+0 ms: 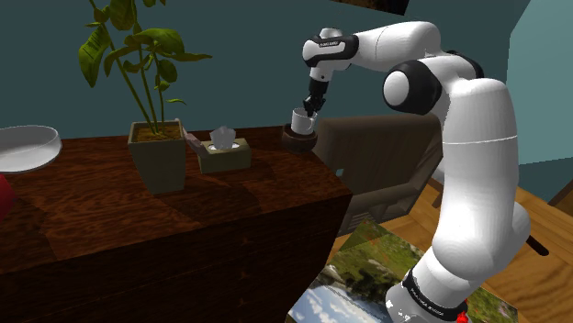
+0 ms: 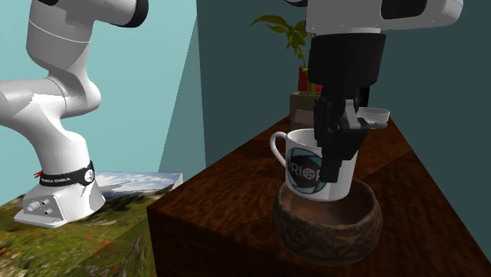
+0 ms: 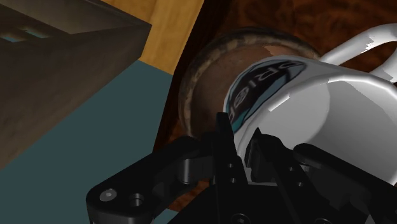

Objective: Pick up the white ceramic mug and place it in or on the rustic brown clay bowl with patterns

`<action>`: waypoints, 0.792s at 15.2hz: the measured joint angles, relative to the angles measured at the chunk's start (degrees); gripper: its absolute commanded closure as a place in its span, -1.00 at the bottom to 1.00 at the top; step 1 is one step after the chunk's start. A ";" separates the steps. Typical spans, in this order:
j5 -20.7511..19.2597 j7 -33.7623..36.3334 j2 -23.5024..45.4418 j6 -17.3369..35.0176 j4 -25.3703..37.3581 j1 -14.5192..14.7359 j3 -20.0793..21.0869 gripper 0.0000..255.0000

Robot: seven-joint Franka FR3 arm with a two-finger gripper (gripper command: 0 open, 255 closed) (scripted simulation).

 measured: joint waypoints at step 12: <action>0.00 0.35 0.69 -6.02 6.88 -0.79 -0.08 -1.00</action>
